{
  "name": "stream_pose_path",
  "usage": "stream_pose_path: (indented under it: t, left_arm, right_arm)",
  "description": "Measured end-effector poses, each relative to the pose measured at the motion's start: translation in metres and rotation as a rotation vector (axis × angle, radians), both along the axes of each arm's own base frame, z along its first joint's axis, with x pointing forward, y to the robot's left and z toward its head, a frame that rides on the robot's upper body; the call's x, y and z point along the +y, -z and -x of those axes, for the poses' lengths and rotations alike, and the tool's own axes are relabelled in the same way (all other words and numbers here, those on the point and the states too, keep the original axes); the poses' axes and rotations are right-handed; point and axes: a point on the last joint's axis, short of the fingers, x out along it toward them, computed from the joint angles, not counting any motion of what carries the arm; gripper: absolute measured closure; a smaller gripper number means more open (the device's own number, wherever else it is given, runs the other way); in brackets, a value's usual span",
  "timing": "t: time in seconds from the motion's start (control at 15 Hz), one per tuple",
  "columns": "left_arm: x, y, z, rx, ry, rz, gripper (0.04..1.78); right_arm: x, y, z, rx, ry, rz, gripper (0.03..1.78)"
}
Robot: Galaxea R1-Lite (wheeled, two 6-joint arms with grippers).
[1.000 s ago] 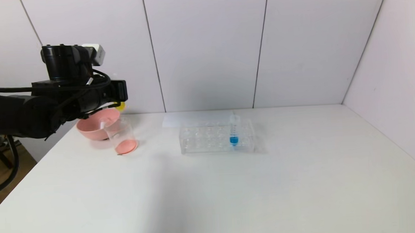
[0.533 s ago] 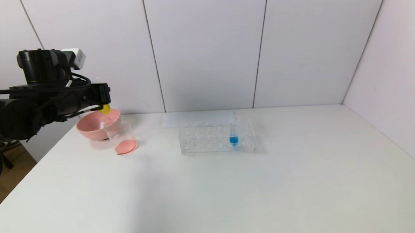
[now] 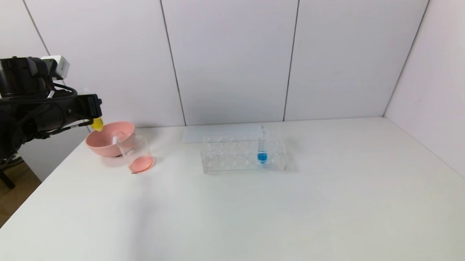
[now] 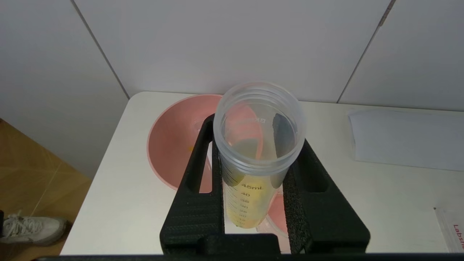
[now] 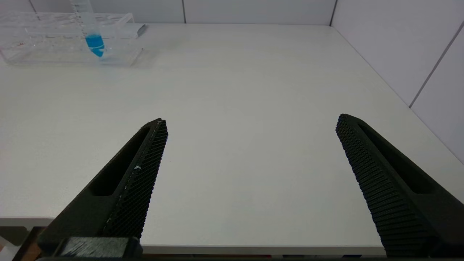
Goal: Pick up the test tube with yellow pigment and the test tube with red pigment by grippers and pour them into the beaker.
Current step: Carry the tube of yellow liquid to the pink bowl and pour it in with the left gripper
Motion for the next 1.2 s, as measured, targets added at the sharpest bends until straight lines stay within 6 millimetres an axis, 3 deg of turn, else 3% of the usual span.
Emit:
stream_pose_path:
  t: [0.6, 1.2]
  left_arm:
    - [0.015, 0.005, 0.003, 0.013, -0.047, -0.002, 1.35]
    - [0.015, 0.011, 0.008, 0.013, -0.052, -0.008, 1.35]
  right_arm:
    - [0.0, 0.0, 0.0, 0.0, 0.001, 0.0, 0.11]
    - [0.0, 0.0, 0.0, 0.0, 0.0, 0.0, 0.11]
